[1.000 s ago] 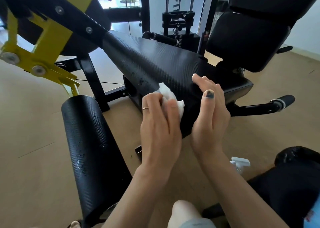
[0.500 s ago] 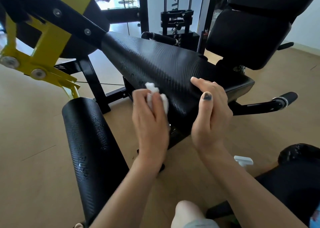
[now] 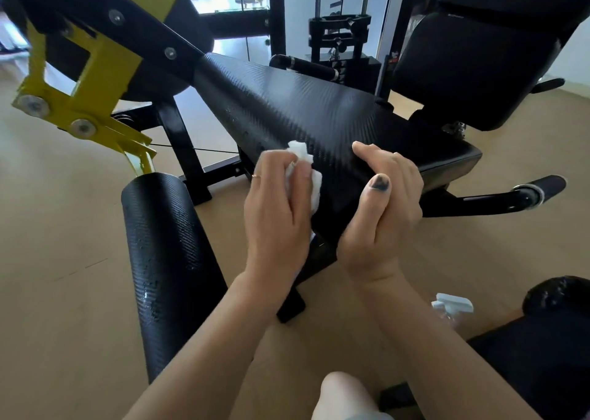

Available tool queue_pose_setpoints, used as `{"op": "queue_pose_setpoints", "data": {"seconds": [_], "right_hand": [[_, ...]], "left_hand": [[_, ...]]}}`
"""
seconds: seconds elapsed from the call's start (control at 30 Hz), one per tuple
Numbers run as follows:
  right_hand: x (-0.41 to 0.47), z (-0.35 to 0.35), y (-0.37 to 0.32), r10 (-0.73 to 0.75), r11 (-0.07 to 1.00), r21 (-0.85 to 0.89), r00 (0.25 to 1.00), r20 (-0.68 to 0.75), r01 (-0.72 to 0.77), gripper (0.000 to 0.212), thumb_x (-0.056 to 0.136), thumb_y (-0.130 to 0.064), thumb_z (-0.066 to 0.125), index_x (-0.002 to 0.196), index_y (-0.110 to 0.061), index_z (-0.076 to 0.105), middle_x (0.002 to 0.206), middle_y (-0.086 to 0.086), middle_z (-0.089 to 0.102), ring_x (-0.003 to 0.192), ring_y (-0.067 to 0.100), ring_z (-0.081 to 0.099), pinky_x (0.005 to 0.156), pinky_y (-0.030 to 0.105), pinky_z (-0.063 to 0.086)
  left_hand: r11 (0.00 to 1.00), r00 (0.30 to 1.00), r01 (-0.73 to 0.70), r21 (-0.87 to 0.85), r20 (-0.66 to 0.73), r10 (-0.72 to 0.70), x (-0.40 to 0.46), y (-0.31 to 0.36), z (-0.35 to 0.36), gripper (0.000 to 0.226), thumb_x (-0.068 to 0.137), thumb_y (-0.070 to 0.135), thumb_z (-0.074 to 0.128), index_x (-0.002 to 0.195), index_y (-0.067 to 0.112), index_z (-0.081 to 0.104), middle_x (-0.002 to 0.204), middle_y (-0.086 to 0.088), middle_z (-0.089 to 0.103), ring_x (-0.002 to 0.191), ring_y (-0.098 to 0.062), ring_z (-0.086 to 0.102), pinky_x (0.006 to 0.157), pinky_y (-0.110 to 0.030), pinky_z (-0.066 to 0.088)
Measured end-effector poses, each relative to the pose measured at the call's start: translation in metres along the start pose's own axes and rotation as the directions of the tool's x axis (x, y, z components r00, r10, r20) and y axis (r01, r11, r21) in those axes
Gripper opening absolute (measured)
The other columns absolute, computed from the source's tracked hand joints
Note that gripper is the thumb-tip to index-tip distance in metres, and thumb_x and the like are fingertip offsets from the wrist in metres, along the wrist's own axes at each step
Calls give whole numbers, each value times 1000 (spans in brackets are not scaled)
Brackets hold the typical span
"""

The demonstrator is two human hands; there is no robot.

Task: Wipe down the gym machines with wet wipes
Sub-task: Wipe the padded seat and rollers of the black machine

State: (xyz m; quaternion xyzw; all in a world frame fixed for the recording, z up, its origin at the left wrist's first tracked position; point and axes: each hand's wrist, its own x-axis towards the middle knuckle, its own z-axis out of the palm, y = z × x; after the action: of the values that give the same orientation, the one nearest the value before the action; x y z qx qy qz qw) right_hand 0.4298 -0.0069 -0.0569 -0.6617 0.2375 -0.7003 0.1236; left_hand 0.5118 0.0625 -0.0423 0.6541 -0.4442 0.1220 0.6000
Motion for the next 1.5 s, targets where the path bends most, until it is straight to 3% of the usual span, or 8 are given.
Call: {"op": "queue_pose_setpoints", "data": {"seconds": [0.2, 0.47, 0.77, 0.83, 0.97, 1.07, 1.33, 1.5], "right_hand": [[0, 2, 2, -1, 1000, -10, 1000, -18, 0, 48, 100, -13, 27, 112, 2, 71, 106, 8, 71, 104, 19, 62, 94, 53, 49], [0, 3, -7, 31, 999, -33, 999, -26, -32, 51, 100, -13, 24, 113, 3, 71, 110, -2, 67, 108, 18, 63, 97, 57, 47], [-2, 0, -13, 152, 969, -192, 988, -22, -154, 54, 105, -21, 21, 122, 1, 67, 121, 7, 70, 114, 27, 65, 97, 57, 49], [-3, -3, -27, 257, 950, -173, 966, -27, -258, 51, 106, -28, 25, 125, -7, 68, 124, 0, 70, 119, 19, 63, 103, 54, 48], [-2, 18, -63, 617, 771, -51, 765, -186, -634, 43, 100, -44, 34, 124, -33, 67, 127, -23, 62, 122, -10, 51, 103, 8, 38], [-1, 39, -73, 567, 751, -148, 743, -355, -643, 38, 100, -40, 38, 123, -28, 66, 120, -15, 66, 115, -1, 58, 102, 22, 45], [-2, 37, -72, 476, 744, -289, 782, -402, -602, 30, 104, -30, 44, 118, -22, 70, 105, -15, 68, 93, -5, 60, 83, 5, 40], [-6, 45, -68, 418, 779, -251, 774, -477, -575, 29, 102, -30, 48, 116, -21, 72, 84, -11, 65, 69, 2, 56, 70, 12, 42]], "left_hand": [[970, 967, -244, -25, 72, 245, -20, 8, 3, 13, 105, 29, 42, 97, 18, 44, 86, 2, 48, 71, -11, 41, 63, -19, 34], [996, 996, 83, -26, 12, -83, 35, -36, 2, 16, 107, 24, 44, 93, 16, 46, 87, 10, 47, 79, -1, 44, 72, -9, 33], [854, 832, -520, -14, 218, 510, 23, -17, -6, 17, 106, 28, 42, 95, 15, 42, 83, -2, 53, 58, -14, 38, 42, -29, 33], [865, 837, -501, 2, 254, 484, 44, -33, -8, 22, 106, 27, 42, 94, 10, 47, 86, -4, 53, 58, -18, 46, 46, -29, 31], [974, 942, -223, 49, 267, 203, 91, -65, -16, 22, 110, 28, 37, 97, 11, 41, 98, -1, 50, 68, -20, 53, 57, -32, 34], [989, 965, -129, 68, 238, 110, 94, -70, -14, 24, 110, 30, 34, 100, 11, 42, 100, 5, 44, 72, -17, 49, 61, -32, 34], [712, 677, -691, -128, 232, 699, 59, -66, -9, 15, 105, 25, 48, 96, 15, 42, 88, -4, 60, 66, -14, 53, 46, -25, 26], [903, 882, -426, -57, 195, 429, 102, -110, -6, 16, 107, 27, 40, 94, 18, 37, 89, 0, 51, 64, -12, 42, 52, -28, 30]]}}
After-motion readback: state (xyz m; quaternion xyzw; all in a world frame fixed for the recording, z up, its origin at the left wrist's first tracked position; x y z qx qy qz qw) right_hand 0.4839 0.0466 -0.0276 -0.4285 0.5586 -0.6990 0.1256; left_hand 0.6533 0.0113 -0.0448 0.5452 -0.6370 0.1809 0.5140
